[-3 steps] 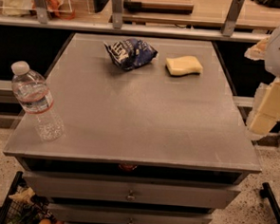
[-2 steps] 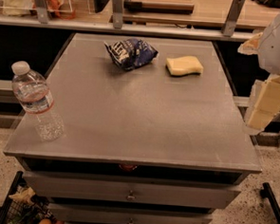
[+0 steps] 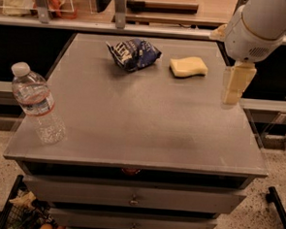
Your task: Move blue chip bag near water bottle
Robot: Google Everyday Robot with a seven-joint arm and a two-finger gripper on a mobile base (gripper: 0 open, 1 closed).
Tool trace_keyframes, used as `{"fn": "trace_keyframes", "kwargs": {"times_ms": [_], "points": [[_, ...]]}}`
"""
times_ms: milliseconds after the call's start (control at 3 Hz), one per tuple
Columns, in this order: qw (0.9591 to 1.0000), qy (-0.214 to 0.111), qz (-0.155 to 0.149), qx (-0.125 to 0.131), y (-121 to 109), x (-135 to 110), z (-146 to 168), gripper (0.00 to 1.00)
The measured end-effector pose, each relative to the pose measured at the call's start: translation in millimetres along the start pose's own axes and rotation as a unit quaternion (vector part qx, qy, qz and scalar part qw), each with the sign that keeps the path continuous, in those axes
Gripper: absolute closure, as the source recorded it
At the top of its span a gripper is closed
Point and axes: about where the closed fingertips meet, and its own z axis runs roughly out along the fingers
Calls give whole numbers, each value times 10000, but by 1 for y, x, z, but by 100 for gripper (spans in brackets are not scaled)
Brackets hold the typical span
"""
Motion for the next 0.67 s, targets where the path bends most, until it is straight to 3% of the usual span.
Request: {"fn": "trace_keyframes", "kwargs": {"times_ms": [333,667], "points": [[9990,-175,-117,392,-45,-19,34,0],[9983,-221,-113,533,-52,-21,33,0]]}}
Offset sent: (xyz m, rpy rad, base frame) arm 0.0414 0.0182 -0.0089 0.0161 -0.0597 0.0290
